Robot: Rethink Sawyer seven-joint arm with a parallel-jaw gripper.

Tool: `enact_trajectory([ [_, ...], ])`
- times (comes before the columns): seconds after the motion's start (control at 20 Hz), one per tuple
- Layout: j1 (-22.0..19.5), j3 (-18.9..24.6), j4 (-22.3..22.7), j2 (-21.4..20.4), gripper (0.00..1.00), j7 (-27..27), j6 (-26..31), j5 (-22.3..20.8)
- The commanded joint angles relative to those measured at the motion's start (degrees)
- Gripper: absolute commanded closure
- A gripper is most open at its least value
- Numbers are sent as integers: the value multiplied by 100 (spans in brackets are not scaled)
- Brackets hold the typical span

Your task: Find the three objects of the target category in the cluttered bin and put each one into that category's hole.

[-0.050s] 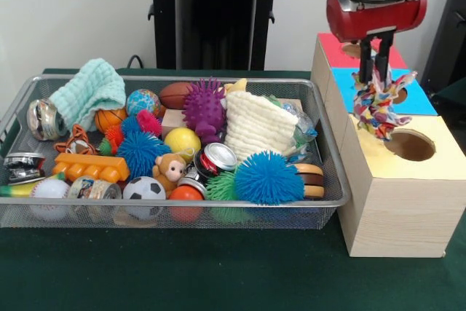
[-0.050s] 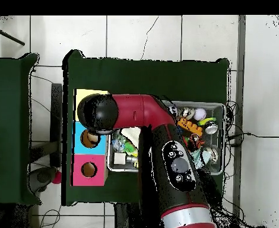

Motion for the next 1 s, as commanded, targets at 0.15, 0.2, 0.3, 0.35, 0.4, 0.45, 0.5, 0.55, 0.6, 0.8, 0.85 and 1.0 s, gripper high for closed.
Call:
enact_trajectory([
  [0.15, 183, -379, 661, 88, 100, 1766, -472, 521],
  [0.2, 196, -393, 689, 102, 100, 1760, -526, 567],
  [0.3, 233, -408, 773, 139, 100, 1726, -676, 642],
  [0.35, 249, -424, 819, 167, 100, 1694, -731, 661],
  [0.4, 258, -445, 855, 188, 100, 1653, -782, 666],
  [0.45, 266, -466, 891, 209, 100, 1613, -832, 671],
  [0.5, 270, -486, 911, 223, 100, 1583, -877, 688],
  [0.55, 270, -490, 940, 253, 100, 1538, -959, 691],
  [0.6, 281, -509, 944, 272, 100, 1522, -999, 702],
  [0.8, 316, -532, 989, 341, 100, 1557, -1257, 817],
  [0.85, 320, -523, 1008, 356, 100, 1593, -1332, 872],
  [1.0, 324, -448, 1090, 409, 100, 1603, -1632, 997],
])
